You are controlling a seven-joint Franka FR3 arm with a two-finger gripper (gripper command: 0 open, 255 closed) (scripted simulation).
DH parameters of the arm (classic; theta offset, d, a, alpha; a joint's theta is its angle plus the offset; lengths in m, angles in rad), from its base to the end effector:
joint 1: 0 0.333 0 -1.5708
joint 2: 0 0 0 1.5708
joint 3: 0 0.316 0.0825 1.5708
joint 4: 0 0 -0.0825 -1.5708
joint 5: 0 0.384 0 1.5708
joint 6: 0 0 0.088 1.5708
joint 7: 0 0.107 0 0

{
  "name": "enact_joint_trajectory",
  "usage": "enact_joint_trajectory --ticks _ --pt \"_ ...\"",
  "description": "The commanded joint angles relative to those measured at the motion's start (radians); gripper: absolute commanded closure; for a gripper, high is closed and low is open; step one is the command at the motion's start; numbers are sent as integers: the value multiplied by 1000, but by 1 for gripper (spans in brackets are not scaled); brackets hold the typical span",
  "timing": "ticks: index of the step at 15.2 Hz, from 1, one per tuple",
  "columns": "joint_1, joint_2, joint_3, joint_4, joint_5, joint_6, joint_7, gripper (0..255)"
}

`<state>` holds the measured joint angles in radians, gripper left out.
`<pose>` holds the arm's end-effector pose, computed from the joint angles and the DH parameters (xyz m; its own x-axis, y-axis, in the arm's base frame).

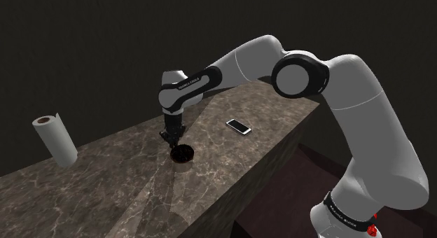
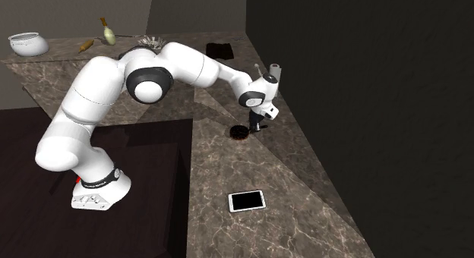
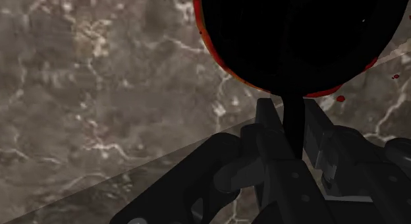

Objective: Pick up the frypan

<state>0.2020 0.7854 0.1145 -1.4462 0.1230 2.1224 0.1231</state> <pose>0.6794 0.2134 0.2150 0.9854 0.1041 -0.1346 0.0818 -0.9834 -0.1617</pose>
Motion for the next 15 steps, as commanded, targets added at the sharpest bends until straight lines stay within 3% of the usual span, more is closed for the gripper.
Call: enact_joint_trajectory --ticks 1,15 --pt "0 0 0 0 0 0 0 255" --pt "-4 -98 3 17 0 -113 17 255"
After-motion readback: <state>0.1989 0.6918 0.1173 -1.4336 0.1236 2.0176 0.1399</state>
